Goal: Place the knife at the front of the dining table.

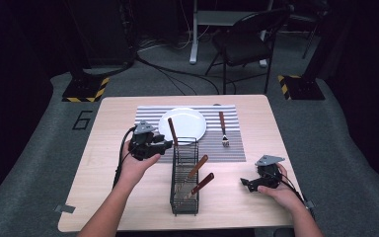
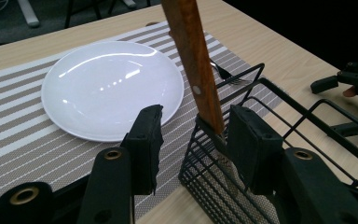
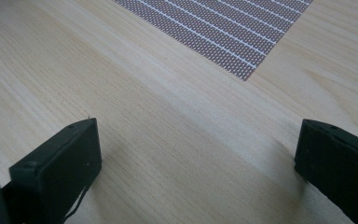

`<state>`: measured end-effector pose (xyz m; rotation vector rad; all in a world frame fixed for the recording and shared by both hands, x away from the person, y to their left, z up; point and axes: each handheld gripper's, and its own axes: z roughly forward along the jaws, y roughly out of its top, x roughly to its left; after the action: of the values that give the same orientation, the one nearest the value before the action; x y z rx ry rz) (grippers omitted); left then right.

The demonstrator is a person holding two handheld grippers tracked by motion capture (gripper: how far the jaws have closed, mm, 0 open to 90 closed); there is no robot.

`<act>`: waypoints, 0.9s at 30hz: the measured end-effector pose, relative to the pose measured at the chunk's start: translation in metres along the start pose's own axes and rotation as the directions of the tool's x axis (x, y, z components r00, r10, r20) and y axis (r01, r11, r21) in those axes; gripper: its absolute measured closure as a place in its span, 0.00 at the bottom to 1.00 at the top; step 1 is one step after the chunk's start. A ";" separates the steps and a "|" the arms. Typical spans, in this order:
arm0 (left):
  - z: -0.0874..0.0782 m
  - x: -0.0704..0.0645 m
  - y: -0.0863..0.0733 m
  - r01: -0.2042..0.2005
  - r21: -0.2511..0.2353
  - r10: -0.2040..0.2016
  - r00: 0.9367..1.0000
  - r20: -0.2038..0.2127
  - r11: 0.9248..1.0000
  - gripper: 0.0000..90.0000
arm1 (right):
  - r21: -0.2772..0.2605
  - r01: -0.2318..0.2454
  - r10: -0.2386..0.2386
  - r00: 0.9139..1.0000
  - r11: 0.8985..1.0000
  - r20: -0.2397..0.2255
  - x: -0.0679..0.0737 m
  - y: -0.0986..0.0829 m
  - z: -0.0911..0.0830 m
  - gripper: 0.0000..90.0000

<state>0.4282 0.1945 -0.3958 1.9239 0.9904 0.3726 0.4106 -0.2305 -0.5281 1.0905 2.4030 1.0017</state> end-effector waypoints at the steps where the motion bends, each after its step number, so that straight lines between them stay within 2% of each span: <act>1: 0.003 -0.001 0.000 0.003 -0.001 -0.003 1.000 0.004 1.000 0.61 | 0.000 0.001 -0.001 1.000 1.000 0.002 0.000 0.000 0.000 0.00; 11: 0.017 -0.005 0.001 0.008 0.006 -0.008 1.000 0.026 1.000 0.66 | -0.001 -0.003 0.003 1.000 1.000 0.002 0.000 0.000 0.000 0.00; 17: 0.025 -0.006 0.001 0.002 0.002 -0.002 1.000 0.026 1.000 0.70 | -0.001 -0.004 0.004 1.000 1.000 0.002 0.000 0.000 0.000 0.00; 21: 0.027 -0.006 0.002 0.009 -0.007 -0.009 1.000 0.020 1.000 0.77 | -0.001 0.000 0.000 1.000 1.000 0.001 0.000 0.000 0.000 0.00; 27: 0.025 -0.006 0.000 0.012 -0.023 -0.011 1.000 0.024 1.000 0.78 | 0.000 -0.001 0.001 1.000 1.000 0.001 0.000 0.000 0.000 0.00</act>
<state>0.4397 0.1752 -0.4091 1.8971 0.9775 0.3521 0.4105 -0.2306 -0.5282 1.0924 2.4021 1.0017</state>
